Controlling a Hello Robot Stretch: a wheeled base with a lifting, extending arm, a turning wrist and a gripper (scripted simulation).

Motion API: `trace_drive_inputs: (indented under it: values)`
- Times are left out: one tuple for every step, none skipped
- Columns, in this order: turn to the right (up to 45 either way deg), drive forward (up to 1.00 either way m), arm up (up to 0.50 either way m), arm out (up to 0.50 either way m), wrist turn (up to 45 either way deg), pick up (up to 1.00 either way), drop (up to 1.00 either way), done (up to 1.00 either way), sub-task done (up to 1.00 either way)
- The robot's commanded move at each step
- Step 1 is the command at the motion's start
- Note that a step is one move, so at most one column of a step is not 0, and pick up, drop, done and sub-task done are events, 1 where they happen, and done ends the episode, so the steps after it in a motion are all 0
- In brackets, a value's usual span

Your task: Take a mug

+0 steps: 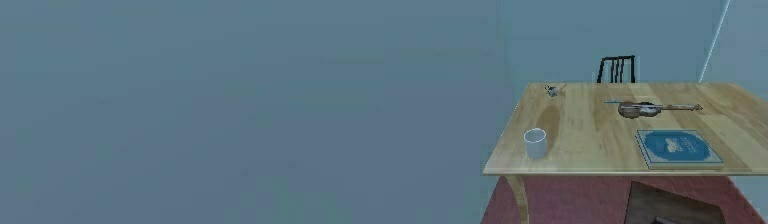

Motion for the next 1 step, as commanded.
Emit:
trace_drive_inputs:
  values:
    - [0.0, 0.0, 0.5, 0.0, 0.0, 0.0, 0.0, 0.0, 0.0]
